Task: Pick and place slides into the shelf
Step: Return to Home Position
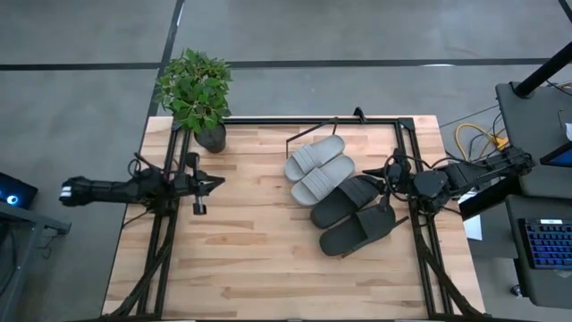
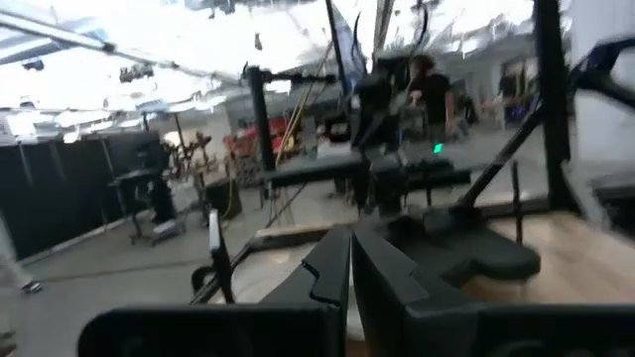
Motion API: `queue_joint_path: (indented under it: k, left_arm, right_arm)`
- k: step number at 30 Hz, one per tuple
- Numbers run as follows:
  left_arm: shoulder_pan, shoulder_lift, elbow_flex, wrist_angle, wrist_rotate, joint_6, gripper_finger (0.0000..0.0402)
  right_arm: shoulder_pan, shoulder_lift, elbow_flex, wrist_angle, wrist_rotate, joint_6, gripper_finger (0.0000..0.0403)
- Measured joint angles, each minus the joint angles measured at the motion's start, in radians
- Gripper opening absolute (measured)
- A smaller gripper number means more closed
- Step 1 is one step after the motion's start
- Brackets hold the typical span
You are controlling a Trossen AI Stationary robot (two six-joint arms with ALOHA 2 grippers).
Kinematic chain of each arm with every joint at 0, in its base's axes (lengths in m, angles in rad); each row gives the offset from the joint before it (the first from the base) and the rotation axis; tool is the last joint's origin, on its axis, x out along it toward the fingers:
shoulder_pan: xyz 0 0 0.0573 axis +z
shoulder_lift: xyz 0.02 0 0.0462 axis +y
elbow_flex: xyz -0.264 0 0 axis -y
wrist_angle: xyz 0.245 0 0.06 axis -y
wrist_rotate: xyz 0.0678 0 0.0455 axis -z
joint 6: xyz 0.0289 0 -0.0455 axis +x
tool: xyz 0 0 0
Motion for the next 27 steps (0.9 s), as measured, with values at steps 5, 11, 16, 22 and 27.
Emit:
queue_joint_path:
  k: [5, 11, 16, 22, 27]
  left_arm:
    - [0.002, -0.081, 0.013, -0.148, -0.029, -0.011, 0.0]
    - [0.002, -0.189, 0.001, -0.313, -0.024, -0.063, 0.0]
    - [0.002, -0.179, -0.007, -0.321, -0.026, -0.063, 0.0]
    - [0.002, -0.179, -0.007, -0.312, -0.069, -0.062, 0.0]
    - [0.002, -0.183, -0.007, -0.284, -0.073, -0.062, 0.0]
  right_arm:
    - [0.0, 0.001, -0.001, 0.0, -0.007, 0.001, 0.0061]
    - [0.0, 0.0, -0.016, 0.001, -0.009, -0.003, 0.0061]
    - [0.008, -0.002, -0.078, 0.133, -0.04, -0.046, 0.0061]
    - [0.01, 0.006, -0.242, 0.581, -0.369, -0.21, 0.0061]
    - [0.009, -0.013, -0.323, 0.653, -0.395, -0.292, 0.0049]
